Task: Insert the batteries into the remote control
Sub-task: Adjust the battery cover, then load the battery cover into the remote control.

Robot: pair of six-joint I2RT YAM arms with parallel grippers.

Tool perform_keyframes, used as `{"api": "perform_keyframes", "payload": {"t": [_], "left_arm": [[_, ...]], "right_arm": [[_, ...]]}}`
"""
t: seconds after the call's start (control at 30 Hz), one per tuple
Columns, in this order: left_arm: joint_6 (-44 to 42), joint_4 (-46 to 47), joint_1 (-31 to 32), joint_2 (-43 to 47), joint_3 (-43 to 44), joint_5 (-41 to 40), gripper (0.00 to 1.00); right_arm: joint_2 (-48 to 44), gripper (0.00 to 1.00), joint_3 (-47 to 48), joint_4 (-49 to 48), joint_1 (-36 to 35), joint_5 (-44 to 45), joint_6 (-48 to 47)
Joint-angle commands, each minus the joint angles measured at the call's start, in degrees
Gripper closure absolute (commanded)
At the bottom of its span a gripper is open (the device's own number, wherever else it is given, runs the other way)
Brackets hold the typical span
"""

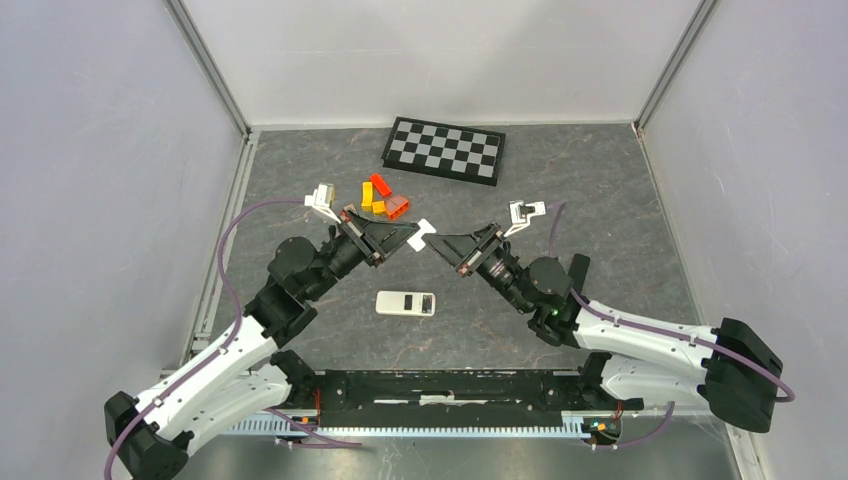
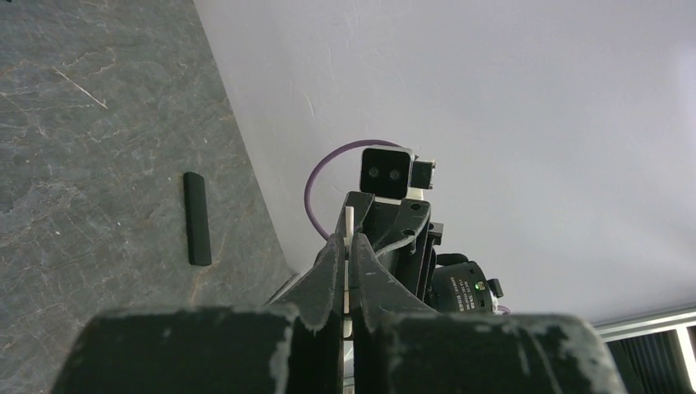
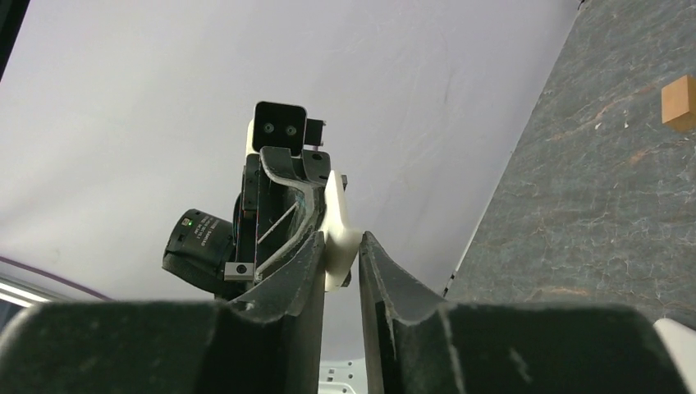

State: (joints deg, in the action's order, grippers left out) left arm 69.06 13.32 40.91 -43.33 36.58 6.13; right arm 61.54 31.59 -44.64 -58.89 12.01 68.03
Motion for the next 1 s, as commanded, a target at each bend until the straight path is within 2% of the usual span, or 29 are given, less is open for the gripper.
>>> {"api": "perform_keyframes", "payload": {"t": [0.0,0.07,0.2,0.27,0.37,0.47,0.57,0.8,0.9,0.97], "left_arm": [[1.22,3.24,0.15,0.68,-0.49,1.03,0.98],[0.97,3.46,0.14,0.78,-0.77,1.38,0.98],[0.31,2.72,0.16,1.37,-1.51,1.19,0.95],[-0.54,1.43,0.15,2.00,-1.71,1.00,0.83],[-2.72,-1.35,0.14,3.26,-2.10,0.31,0.47],[-6.25,-6.63,0.06,4.93,-2.22,-1.61,0.19],[-10.82,-12.81,-0.25,6.05,-1.64,-3.01,0.02],[-18.92,-33.70,-2.21,2.09,1.14,-5.15,0.00],[-19.07,-36.77,-5.95,0.27,-1.34,-1.33,0.00],[-18.52,-36.76,-9.72,-0.67,-4.10,3.37,0.00]], "right_arm": [[0.78,0.77,1.06,-4.45,-0.35,-0.90,0.14],[0.87,0.81,0.99,-5.48,-0.34,-1.44,-0.25],[0.87,0.97,0.60,-5.03,-0.34,-1.79,-0.60],[0.38,1.00,-0.13,-4.79,-0.28,-1.67,-0.98],[-1.05,1.00,-1.99,-4.31,0.04,-1.52,-1.46],[-3.03,1.00,-3.67,-2.15,0.98,-2.94,-2.44],[-5.37,1.00,-5.02,2.85,2.07,-6.04,-3.79],[-3.81,1.00,-2.68,21.37,5.63,-19.70,-10.25],[0.95,1.00,-0.93,26.56,6.72,-25.91,-13.51],[4.20,1.00,-1.01,25.30,6.91,-29.30,-14.20]]}}
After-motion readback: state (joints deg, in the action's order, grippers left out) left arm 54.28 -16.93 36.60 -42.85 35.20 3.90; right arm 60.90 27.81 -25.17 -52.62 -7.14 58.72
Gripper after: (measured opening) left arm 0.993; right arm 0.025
